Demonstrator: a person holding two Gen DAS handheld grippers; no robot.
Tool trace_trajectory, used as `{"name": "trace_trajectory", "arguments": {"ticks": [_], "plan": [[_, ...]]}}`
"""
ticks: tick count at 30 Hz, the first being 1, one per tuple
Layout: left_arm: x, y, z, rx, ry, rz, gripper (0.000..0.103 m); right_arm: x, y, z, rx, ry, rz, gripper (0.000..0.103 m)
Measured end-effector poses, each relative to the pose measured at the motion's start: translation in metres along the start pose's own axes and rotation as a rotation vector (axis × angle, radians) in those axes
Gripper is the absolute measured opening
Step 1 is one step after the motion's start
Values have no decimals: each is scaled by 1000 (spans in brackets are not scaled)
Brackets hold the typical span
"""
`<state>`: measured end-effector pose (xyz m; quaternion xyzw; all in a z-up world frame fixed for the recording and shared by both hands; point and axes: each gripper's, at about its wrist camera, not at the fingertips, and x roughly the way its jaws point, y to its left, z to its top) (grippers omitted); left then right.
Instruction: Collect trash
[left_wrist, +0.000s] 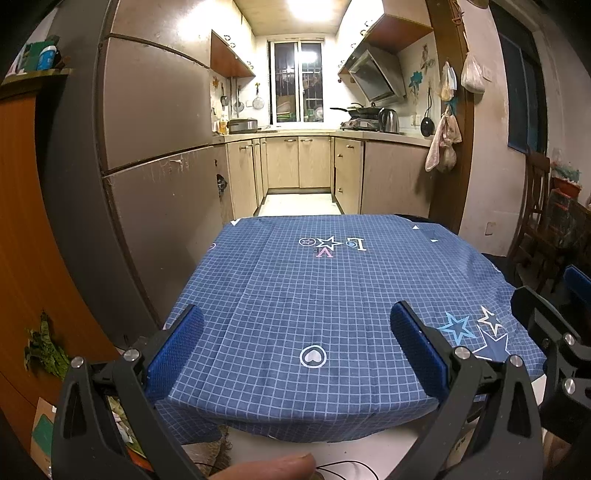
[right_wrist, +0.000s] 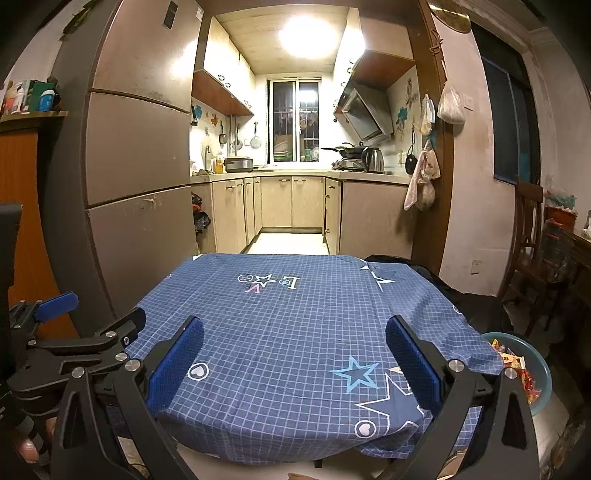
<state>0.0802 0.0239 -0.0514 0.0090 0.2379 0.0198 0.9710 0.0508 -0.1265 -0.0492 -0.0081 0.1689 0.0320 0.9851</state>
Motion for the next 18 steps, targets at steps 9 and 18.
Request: {"name": "trace_trajectory", "arguments": {"ticks": [9,18], "plan": [[1,1,1,3,-4,-3,98,0,0,-2,-6,-1,6,98],[1,1,1,1,-2,-8,98,0,3,-4,-14,-4,4,98]]}}
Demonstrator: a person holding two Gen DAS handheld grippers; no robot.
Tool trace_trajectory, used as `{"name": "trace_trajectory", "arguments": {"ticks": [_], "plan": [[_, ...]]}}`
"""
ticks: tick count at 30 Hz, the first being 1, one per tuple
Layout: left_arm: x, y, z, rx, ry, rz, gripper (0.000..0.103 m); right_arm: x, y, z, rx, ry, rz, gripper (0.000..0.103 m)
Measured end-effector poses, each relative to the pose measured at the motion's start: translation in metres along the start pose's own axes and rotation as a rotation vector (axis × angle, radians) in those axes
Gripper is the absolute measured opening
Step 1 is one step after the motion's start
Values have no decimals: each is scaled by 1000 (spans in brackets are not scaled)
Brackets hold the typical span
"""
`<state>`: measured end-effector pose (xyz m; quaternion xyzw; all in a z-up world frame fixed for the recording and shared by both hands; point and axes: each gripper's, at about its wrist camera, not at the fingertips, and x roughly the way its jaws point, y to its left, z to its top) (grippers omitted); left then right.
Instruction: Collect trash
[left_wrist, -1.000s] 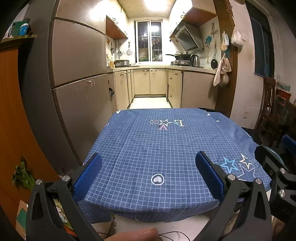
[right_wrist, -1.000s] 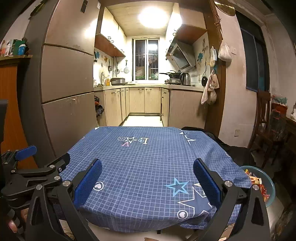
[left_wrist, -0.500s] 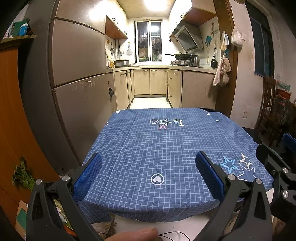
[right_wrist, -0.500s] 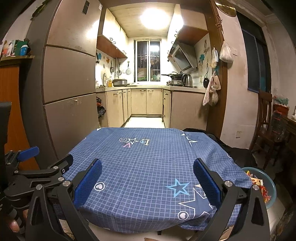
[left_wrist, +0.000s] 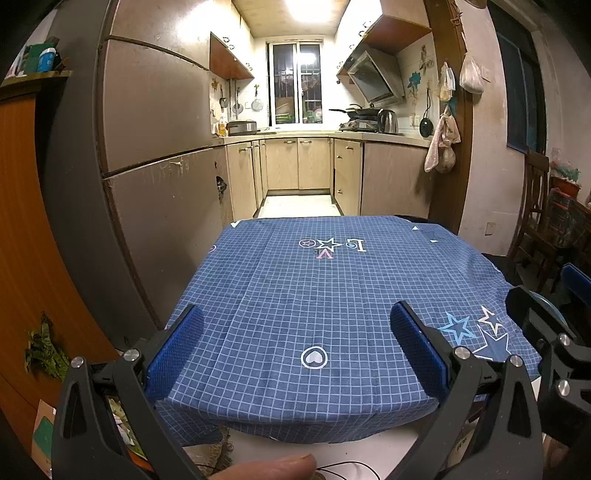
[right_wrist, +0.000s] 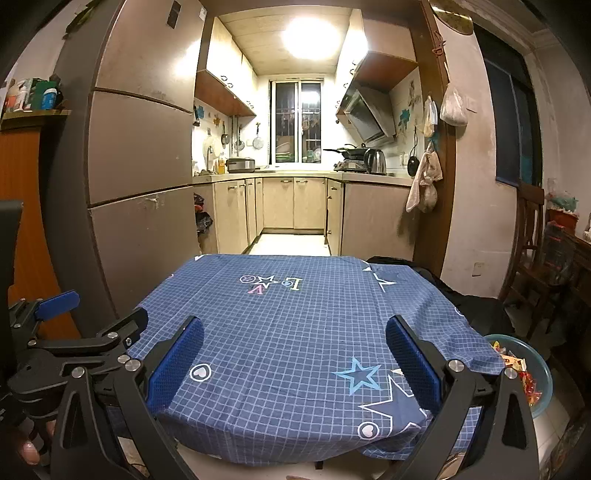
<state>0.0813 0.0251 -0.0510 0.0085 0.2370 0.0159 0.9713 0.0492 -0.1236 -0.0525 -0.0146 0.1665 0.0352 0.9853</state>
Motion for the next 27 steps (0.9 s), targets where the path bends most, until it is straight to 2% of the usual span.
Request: {"name": "trace_trajectory", "arguments": {"ticks": [27], "plan": [[7,2,2,10,9,-26,98,2,5,-1,1,0,2,98]]}}
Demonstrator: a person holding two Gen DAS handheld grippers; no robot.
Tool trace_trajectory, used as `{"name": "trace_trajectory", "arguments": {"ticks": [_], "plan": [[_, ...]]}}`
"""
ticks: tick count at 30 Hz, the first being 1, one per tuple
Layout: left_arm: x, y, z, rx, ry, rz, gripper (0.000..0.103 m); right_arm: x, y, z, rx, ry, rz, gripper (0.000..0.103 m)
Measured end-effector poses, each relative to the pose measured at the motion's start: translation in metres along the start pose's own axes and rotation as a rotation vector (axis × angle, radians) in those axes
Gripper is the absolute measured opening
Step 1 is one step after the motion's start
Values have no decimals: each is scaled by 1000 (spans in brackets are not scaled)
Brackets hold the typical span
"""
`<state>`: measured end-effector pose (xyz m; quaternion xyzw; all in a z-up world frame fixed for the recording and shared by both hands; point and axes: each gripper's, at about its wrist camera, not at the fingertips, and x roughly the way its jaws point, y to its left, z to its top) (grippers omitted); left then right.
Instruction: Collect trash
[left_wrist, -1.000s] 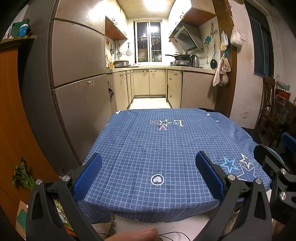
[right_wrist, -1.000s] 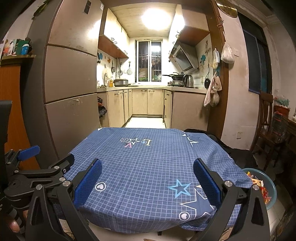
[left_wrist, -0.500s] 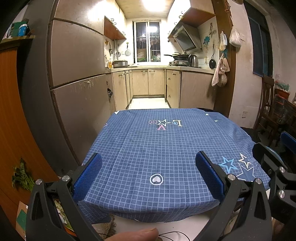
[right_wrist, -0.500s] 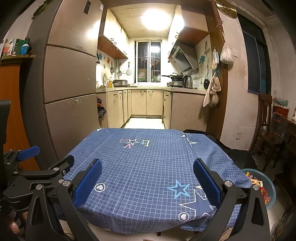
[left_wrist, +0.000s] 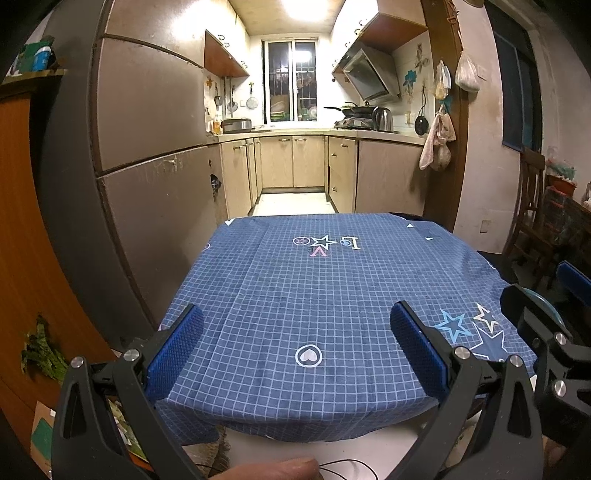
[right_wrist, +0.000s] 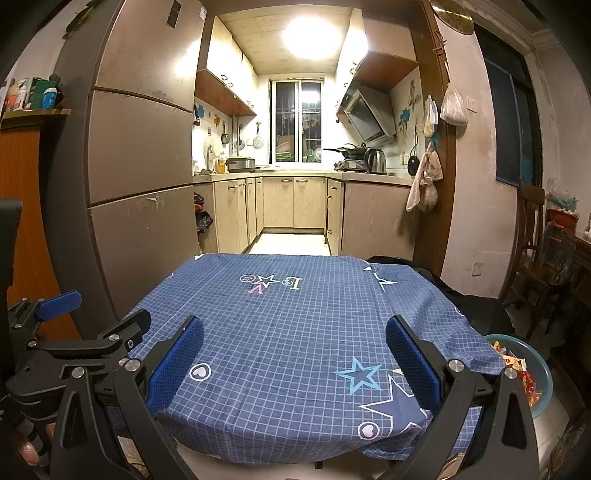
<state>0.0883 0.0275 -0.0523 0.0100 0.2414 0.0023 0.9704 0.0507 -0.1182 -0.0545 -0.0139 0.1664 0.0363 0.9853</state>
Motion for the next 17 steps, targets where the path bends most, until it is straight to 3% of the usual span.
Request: {"name": "trace_trajectory", "arguments": {"ticks": [17], "plan": [[6,-4,-1,11,12,-6,98,-1,2,-5,-5,13,-12,98]]}}
